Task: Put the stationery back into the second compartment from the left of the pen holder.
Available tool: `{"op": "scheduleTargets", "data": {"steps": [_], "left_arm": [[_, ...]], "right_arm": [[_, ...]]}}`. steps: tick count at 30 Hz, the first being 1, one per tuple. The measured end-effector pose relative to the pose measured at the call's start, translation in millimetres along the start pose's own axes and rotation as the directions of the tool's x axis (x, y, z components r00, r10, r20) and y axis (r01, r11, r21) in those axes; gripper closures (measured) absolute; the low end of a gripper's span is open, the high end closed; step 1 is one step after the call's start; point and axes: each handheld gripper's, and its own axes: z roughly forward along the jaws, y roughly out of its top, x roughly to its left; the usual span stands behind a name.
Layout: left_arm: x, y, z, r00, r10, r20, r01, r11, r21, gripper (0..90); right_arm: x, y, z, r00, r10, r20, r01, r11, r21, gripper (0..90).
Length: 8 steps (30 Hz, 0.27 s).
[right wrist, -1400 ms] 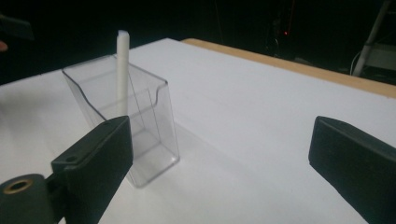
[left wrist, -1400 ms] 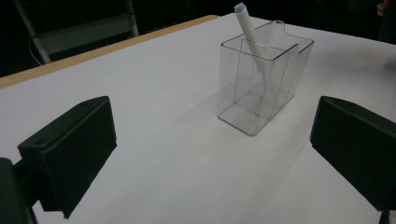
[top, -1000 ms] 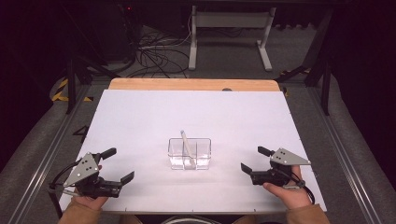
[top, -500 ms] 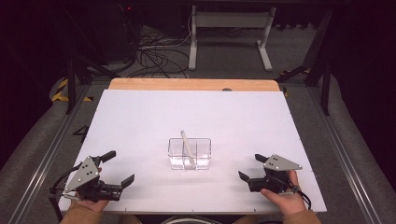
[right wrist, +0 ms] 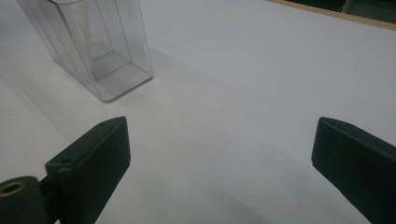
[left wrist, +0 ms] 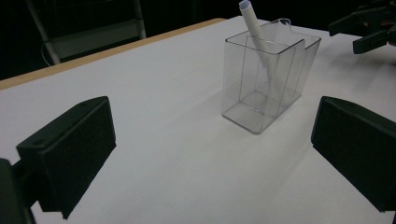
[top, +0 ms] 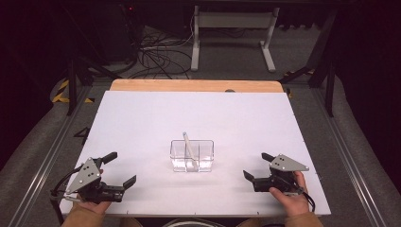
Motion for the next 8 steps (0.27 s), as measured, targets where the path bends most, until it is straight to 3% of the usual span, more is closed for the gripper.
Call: {"op": "scheduleTargets", "data": {"steps": [8], "left_arm": [[-1.3, 0.4, 1.1, 0.9999, 0.014, -0.001, -0.014, 0.9998, 0.012, 0.6]], "right_arm": [[-0.3, 0.6, -1.4, 0.9997, 0.002, -0.023, -0.002, 0.9996, -0.028, 3.8]]}}
